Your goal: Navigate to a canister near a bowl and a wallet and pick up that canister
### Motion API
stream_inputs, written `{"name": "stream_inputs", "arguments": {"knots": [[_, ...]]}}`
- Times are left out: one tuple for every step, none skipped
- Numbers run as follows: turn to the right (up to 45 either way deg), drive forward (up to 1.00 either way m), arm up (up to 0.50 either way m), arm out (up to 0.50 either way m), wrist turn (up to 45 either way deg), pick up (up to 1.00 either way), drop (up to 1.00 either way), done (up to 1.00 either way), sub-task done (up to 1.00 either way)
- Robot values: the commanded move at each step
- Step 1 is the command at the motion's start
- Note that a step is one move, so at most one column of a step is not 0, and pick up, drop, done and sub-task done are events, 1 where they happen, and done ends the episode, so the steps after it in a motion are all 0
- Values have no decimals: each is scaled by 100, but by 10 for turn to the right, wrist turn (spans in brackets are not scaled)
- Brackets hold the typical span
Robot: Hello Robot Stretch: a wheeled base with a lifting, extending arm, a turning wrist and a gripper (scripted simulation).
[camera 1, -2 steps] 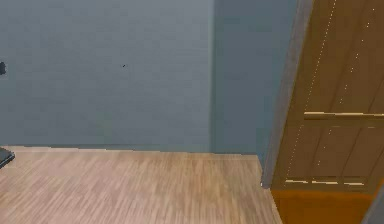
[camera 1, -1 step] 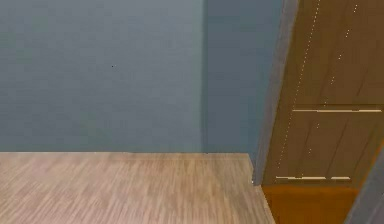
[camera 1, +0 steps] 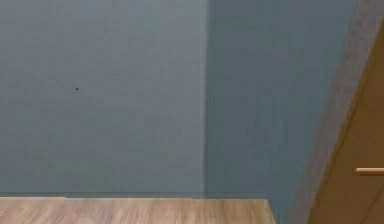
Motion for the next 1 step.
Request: {"name": "stream_inputs", "arguments": {"knots": [[450,0,0,0,0,0,0,0,0]]}}
